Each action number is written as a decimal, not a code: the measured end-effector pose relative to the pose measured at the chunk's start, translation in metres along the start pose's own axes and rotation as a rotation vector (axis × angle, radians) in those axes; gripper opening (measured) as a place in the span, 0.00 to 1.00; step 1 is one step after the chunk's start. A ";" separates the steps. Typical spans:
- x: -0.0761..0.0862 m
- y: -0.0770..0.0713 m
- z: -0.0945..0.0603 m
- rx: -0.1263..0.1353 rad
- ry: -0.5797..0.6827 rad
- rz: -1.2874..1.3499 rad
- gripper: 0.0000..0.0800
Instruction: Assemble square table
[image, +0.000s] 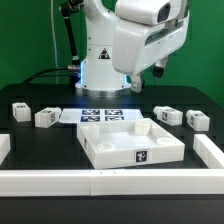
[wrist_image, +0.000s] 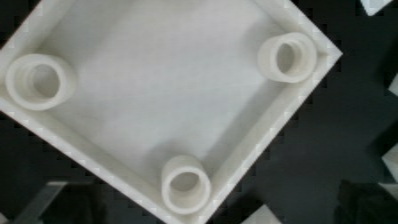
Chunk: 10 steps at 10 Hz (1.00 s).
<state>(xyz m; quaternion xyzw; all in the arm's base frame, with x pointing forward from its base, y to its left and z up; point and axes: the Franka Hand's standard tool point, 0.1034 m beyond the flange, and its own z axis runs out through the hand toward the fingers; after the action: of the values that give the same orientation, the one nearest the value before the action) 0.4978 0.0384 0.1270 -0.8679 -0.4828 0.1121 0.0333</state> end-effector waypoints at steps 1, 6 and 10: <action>-0.021 -0.013 0.010 0.016 -0.013 -0.084 0.81; -0.078 -0.016 0.027 0.015 -0.007 -0.638 0.81; -0.075 -0.017 0.053 0.048 0.042 -0.734 0.81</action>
Offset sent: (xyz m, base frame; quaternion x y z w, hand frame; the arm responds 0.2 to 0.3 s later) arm -0.0335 -0.0661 -0.0059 -0.0223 0.0277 -0.3846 0.9224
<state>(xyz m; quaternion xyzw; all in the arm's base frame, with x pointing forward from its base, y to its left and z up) 0.4332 -0.0189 0.0902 -0.6380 -0.7584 0.0862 0.1013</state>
